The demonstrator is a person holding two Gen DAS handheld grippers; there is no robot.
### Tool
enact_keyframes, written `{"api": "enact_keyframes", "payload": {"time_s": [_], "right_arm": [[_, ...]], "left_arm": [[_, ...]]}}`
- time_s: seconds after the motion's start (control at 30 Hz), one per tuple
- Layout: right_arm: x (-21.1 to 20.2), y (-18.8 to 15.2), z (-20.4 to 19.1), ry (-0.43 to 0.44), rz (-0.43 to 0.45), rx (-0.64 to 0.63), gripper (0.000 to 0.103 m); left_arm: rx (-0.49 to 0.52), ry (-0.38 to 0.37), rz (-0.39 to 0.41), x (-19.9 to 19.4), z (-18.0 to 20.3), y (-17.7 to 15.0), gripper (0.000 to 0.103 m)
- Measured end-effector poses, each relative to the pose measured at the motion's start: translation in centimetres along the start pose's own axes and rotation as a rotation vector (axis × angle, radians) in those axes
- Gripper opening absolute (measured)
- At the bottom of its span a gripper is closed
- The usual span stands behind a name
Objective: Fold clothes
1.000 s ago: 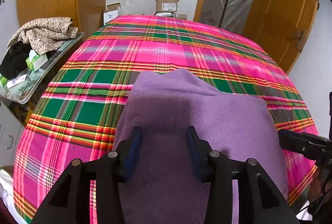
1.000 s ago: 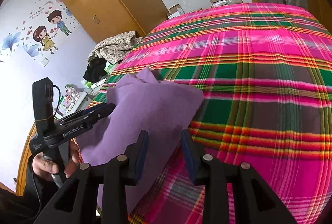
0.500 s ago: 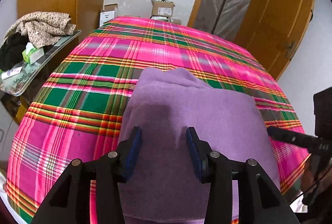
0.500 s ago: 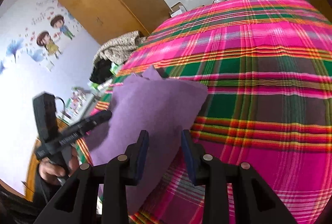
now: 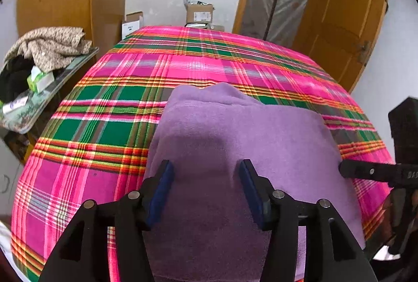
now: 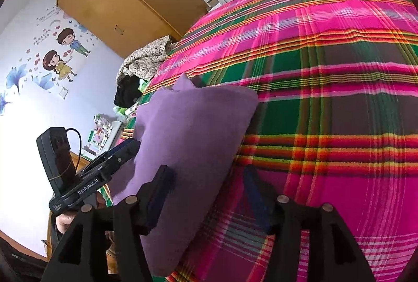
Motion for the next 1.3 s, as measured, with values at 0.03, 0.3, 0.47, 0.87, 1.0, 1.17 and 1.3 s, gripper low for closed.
{"api": "enact_keyframes", "payload": {"time_s": [0.03, 0.3, 0.47, 0.87, 1.0, 1.17, 1.3], "right_arm": [[0.08, -0.03, -0.11, -0.003, 0.002, -0.005, 0.063], [0.21, 0.03, -0.15, -0.008, -0.008, -0.026, 0.06], [0.31, 0.02, -0.24, -0.006, -0.007, -0.035, 0.058], [0.51, 0.03, -0.34, -0.012, -0.003, -0.042, 0.058], [0.36, -0.01, -0.2, -0.015, -0.008, -0.046, 0.058], [0.39, 0.01, -0.16, -0.015, -0.013, -0.05, 0.058], [0.35, 0.03, -0.05, -0.01, -0.015, -0.05, 0.058]], "left_arm": [[-0.001, -0.001, 0.001, 0.02, 0.01, 0.01, 0.057], [-0.004, -0.015, 0.006, 0.13, 0.04, 0.07, 0.058], [-0.032, -0.044, 0.02, 0.0, -0.21, 0.19, 0.057], [-0.061, -0.04, 0.022, 0.15, 0.21, 0.51, 0.055], [-0.088, -0.032, 0.003, 0.35, 0.36, 0.59, 0.059], [-0.096, 0.001, -0.001, 0.39, 0.3, 0.54, 0.059], [-0.061, 0.062, -0.012, 0.23, 0.66, 0.4, 0.059]]}}
Point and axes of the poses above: each gripper's, at about its wrist camera, not at the fingertips, and x roughly the way its jaws point, z to its right, y to its top, the point moved 10 cm from there along x, roughly the way its jaws point, and after that the axes turned 8 degrees about x, right-handed, at the moved point
